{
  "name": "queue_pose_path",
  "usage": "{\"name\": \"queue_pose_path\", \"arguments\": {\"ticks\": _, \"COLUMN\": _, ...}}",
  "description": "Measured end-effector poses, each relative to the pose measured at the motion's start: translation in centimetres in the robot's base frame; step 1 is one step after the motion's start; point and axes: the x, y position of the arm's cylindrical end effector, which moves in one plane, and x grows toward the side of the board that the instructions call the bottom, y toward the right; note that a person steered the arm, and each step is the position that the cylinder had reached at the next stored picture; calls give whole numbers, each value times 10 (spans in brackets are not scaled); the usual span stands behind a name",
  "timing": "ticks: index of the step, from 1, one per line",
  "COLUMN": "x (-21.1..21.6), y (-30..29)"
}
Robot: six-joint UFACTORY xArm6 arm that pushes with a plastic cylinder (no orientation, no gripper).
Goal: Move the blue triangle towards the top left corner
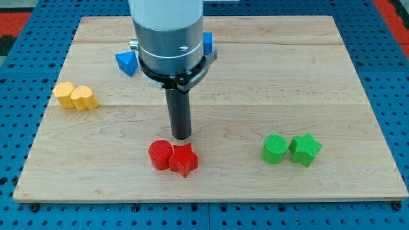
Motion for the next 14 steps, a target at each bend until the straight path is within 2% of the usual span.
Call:
{"name": "queue_pose_path", "arguments": {"ticks": 5, "x": -3, "y": -1}}
{"name": "queue_pose_path", "arguments": {"ticks": 6, "x": -24, "y": -49}}
{"name": "queue_pose_path", "arguments": {"ticks": 7, "x": -60, "y": -72}}
{"name": "queue_pose_path", "arguments": {"ticks": 8, "x": -122, "y": -50}}
{"name": "queue_pose_path", "arguments": {"ticks": 9, "x": -152, "y": -90}}
{"name": "queue_pose_path", "arguments": {"ticks": 10, "x": -141, "y": -102}}
{"name": "queue_pose_path", "arguments": {"ticks": 11, "x": -156, "y": -150}}
{"name": "queue_pose_path", "arguments": {"ticks": 12, "x": -206, "y": -161}}
{"name": "queue_pose_path", "arguments": {"ticks": 13, "x": -238, "y": -135}}
{"name": "queue_pose_path", "arguments": {"ticks": 14, "x": -245, "y": -122}}
